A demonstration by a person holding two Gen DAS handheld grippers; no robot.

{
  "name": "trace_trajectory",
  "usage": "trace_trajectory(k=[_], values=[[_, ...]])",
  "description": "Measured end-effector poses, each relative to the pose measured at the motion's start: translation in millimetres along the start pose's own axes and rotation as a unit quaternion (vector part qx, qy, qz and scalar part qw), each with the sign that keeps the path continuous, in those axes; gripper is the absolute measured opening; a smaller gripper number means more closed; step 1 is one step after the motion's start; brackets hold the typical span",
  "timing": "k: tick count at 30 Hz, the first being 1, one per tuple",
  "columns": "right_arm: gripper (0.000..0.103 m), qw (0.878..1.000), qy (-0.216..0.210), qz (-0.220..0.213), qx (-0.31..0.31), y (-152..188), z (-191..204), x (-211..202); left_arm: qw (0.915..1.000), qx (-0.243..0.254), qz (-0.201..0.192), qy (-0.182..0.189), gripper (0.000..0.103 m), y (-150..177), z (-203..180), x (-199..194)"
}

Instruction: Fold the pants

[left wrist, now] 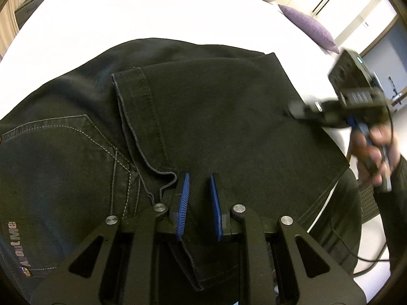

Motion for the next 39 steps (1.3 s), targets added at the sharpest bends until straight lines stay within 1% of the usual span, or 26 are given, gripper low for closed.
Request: trace_trajectory(k=[3, 4, 7, 8, 11, 14, 15, 17, 18, 20, 21, 23, 24, 25, 26, 27, 29, 31, 32, 33, 34, 35, 36, 37, 38, 39], values=[[0.013, 1.000, 0.008, -0.001, -0.001, 30.9, 0.1, -5.9, 1.0000, -0.001, -0.002, -0.001, 0.016, 0.9, 4.2, -3.3], [0.013, 1.000, 0.010, -0.004, 0.001, 37.7, -2.6, -9.3, 1.0000, -0.001, -0.002, -0.001, 0.016, 2.7, 21.3, -10.1], [0.013, 1.000, 0.018, -0.012, 0.006, 61.3, -3.0, -14.6, 1.0000, -0.002, -0.004, 0.002, 0.016, 5.6, 24.8, -4.9], [0.014, 1.000, 0.019, -0.015, 0.008, 66.6, -1.5, -15.4, 1.0000, -0.002, -0.005, 0.003, 0.016, 6.6, 25.6, -5.4], [0.020, 0.999, 0.012, -0.025, 0.017, 81.0, -1.9, -19.4, 1.0000, -0.002, -0.008, 0.006, 0.016, 7.9, 27.8, -4.8], [0.020, 0.999, 0.016, -0.032, 0.023, 79.7, -6.3, -16.1, 0.9999, -0.002, -0.010, 0.006, 0.016, 8.9, 29.1, -6.3], [0.018, 0.999, 0.014, -0.035, 0.026, 79.2, -10.7, -16.1, 0.9999, -0.002, -0.011, 0.007, 0.016, 9.4, 29.5, -6.7], [0.000, 0.999, 0.014, -0.044, 0.028, 78.6, -21.2, -13.7, 0.9998, -0.004, -0.013, 0.011, 0.016, 10.1, 30.9, -8.7], [0.000, 0.998, 0.011, -0.046, 0.037, 78.2, -27.9, -12.1, 0.9997, -0.006, -0.016, 0.016, 0.017, 10.4, 31.6, -10.9], [0.000, 0.997, -0.014, -0.053, 0.052, 79.7, -32.5, -14.6, 0.9991, -0.014, -0.027, 0.030, 0.017, 13.2, 33.6, -19.0], [0.000, 0.997, -0.012, -0.057, 0.054, 80.7, -30.7, -16.2, 0.9986, -0.020, -0.032, 0.036, 0.017, 15.3, 34.3, -24.3], [0.002, 0.997, 0.016, -0.068, 0.034, 81.7, -18.9, -19.4, 0.9972, -0.032, -0.054, 0.042, 0.017, 24.6, 40.0, -42.2], [0.017, 0.997, 0.024, -0.069, 0.025, 82.3, -13.4, -20.9, 0.9961, -0.039, -0.066, 0.043, 0.017, 30.9, 44.7, -52.8], [0.043, 0.997, 0.023, -0.073, 0.015, 82.2, -6.1, -22.8, 0.9944, -0.050, -0.080, 0.049, 0.017, 38.7, 51.3, -65.2], [0.055, 0.996, 0.013, -0.084, 0.005, 81.4, 7.0, -25.5, 0.9927, -0.060, -0.089, 0.054, 0.017, 45.3, 57.3, -74.9], [0.070, 0.996, 0.009, -0.094, -0.001, 80.1, 15.5, -27.6, 0.9900, -0.075, -0.103, 0.060, 0.017, 54.6, 66.8, -88.1], [0.072, 0.993, 0.005, -0.112, -0.026, 74.4, 40.1, -28.5, 0.9835, -0.107, -0.130, 0.066, 0.017, 72.8, 86.5, -111.9], [0.072, 0.994, -0.012, -0.105, -0.039, 68.2, 57.6, -22.0, 0.9728, -0.149, -0.162, 0.073, 0.018, 95.3, 110.1, -138.5], [0.072, 0.994, -0.025, -0.098, -0.048, 63.3, 71.0, -14.0, 0.9675, -0.165, -0.177, 0.073, 0.024, 104.9, 119.7, -149.0], [0.072, 0.994, -0.031, -0.092, -0.055, 60.1, 78.5, -8.4, 0.9604, -0.184, -0.196, 0.072, 0.048, 117.0, 131.8, -161.5], [0.072, 0.994, -0.037, -0.088, -0.060, 56.5, 85.5, -2.2, 0.9536, -0.201, -0.213, 0.070, 0.067, 127.1, 142.0, -172.3], [0.072, 0.994, -0.052, -0.078, -0.063, 51.5, 95.6, 8.7, 0.9445, -0.222, -0.233, 0.066, 0.096, 138.6, 153.8, -183.1], [0.071, 0.994, -0.062, -0.070, -0.064, 49.1, 101.3, 16.0, 0.9319, -0.248, -0.257, 0.062, 0.099, 152.0, 167.2, -193.2], [0.070, 0.993, -0.071, -0.063, -0.065, 46.7, 107.8, 24.7, 0.9191, -0.276, -0.273, 0.065, 0.099, 165.6, 180.8, -199.6], [0.069, 0.993, -0.079, -0.052, -0.069, 42.6, 116.7, 37.4, 0.9110, -0.298, -0.275, 0.076, 0.099, 174.1, 190.9, -200.6], [0.068, 0.993, -0.081, -0.045, -0.073, 40.8, 121.7, 45.6, 0.9001, -0.326, -0.272, 0.098, 0.099, 183.8, 202.8, -198.6]])
Point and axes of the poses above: each gripper's, at about its wrist camera, not at the fingertips, and x roughly the way its jaws point, z to its left, y to its underside, the point moved 7 cm from there along x, roughly the way its jaws point, and after that the axes turned 7 degrees about z, right-handed, at the moved point
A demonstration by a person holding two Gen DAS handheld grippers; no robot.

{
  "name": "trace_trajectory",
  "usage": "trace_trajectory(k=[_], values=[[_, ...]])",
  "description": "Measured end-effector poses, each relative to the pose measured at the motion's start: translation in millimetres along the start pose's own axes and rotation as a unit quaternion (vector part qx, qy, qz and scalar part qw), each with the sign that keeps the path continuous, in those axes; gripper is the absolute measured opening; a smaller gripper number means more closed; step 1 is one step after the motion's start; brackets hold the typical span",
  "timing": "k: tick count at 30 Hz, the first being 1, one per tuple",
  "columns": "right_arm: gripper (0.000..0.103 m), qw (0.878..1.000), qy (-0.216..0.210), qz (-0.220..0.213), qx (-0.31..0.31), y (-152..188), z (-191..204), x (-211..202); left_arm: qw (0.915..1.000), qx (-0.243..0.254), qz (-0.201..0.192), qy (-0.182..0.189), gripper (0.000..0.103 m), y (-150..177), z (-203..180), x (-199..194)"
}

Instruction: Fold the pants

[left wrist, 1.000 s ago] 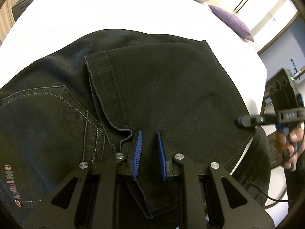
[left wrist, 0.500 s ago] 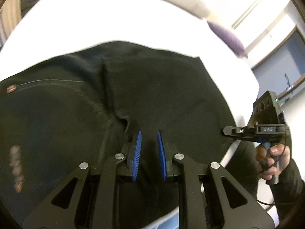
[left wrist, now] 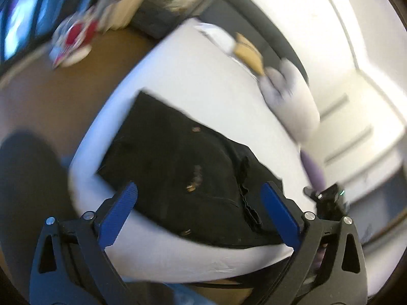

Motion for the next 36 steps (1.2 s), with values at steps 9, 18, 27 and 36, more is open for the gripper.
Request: trace_trajectory(k=[9, 18, 27, 36], values=[[0.066, 0.999, -0.016, 0.043, -0.003, -14.9, 19.4, 53.6, 0.9877, -0.143, 0.013, 0.061, 0.099, 0.5, 60.2, 13.8], [0.066, 0.999, -0.026, 0.039, 0.012, -12.6, 12.7, 50.4, 0.9762, -0.197, 0.008, 0.090, 0.099, -2.5, 84.3, 49.0], [0.066, 0.998, -0.038, 0.036, 0.028, -15.9, 11.6, 53.8, 0.9586, -0.238, 0.010, 0.156, 0.069, -12.7, 89.4, 65.7], [0.066, 0.998, -0.015, 0.049, 0.031, -36.0, 14.0, 57.8, 0.9511, -0.255, 0.013, 0.174, 0.028, -15.7, 93.9, 65.7]])
Point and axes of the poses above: each gripper's, at about its wrist camera, not at the fingertips, and x roughly the way its jaws point, z to its left, y to its underside, the point moved 7 cm from there along x, roughly the way its jaws point, and after that the axes turned 7 degrees about z, right-handed, at the moved point
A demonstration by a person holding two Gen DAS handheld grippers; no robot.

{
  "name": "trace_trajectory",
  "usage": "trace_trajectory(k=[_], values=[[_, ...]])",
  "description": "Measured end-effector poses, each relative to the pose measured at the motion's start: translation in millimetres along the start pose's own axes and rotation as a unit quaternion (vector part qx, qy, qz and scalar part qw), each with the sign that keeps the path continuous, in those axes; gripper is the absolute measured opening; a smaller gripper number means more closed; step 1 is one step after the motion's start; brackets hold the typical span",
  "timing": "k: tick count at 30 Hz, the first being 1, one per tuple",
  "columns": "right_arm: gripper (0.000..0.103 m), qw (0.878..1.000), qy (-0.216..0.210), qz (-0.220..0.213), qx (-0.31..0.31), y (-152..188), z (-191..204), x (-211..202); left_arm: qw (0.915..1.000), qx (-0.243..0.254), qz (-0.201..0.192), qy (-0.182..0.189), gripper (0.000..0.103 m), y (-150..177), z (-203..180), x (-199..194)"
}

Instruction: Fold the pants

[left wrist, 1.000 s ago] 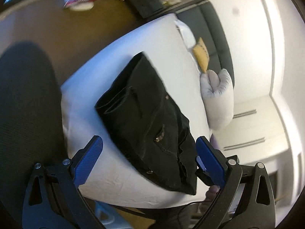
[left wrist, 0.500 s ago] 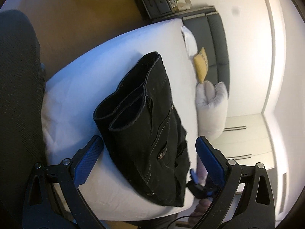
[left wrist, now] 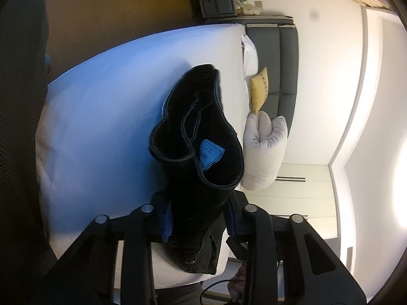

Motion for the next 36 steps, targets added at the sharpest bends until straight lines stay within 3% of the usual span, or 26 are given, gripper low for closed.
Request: trace_trajectory(k=[4, 7, 14, 17, 19, 22, 26, 30, 36], values=[[0.066, 0.999, 0.026, 0.031, 0.018, -5.8, -13.1, 19.3, 0.9993, 0.036, -0.001, -0.013, 0.023, -1.8, -14.7, 3.3], [0.066, 0.993, 0.074, 0.065, 0.059, -5.7, -43.2, 43.4, 0.9990, 0.043, 0.001, -0.014, 0.019, -0.3, -20.7, 5.9], [0.064, 0.995, 0.080, 0.044, 0.040, -2.9, -48.8, 48.3, 0.9914, 0.123, 0.006, -0.044, 0.018, 2.3, -64.8, 19.9], [0.064, 0.996, 0.076, 0.033, 0.040, -1.4, -44.6, 43.1, 0.9845, 0.166, 0.012, -0.056, 0.018, 9.2, -93.6, 29.7], [0.070, 0.997, 0.060, 0.023, 0.052, -0.7, -41.5, 35.7, 0.9765, 0.204, 0.020, -0.066, 0.018, 19.0, -118.1, 39.8], [0.071, 0.998, 0.011, 0.002, 0.059, -0.9, -36.6, 17.6, 0.9589, 0.269, 0.036, -0.081, 0.018, 38.1, -153.3, 60.0], [0.078, 0.997, -0.029, -0.008, 0.070, 2.7, -35.8, -6.1, 0.9277, 0.348, 0.083, -0.106, 0.018, 78.4, -185.3, 109.2], [0.082, 0.997, -0.057, -0.020, 0.053, 3.8, -28.3, -27.7, 0.8760, 0.436, 0.142, -0.150, 0.018, 132.9, -190.9, 169.9], [0.089, 0.998, -0.036, -0.025, 0.036, 6.9, -31.3, -36.4, 0.8153, 0.498, 0.226, -0.189, 0.017, 203.5, -170.7, 224.5]])
Point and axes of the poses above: each gripper's, at about its wrist camera, not at the fingertips, and x roughly the way its jaws point, z to its left, y to its underside, the point moved 7 cm from there along x, roughly the way its jaws point, and after that the axes turned 7 degrees about z, right-handed, at the moved point
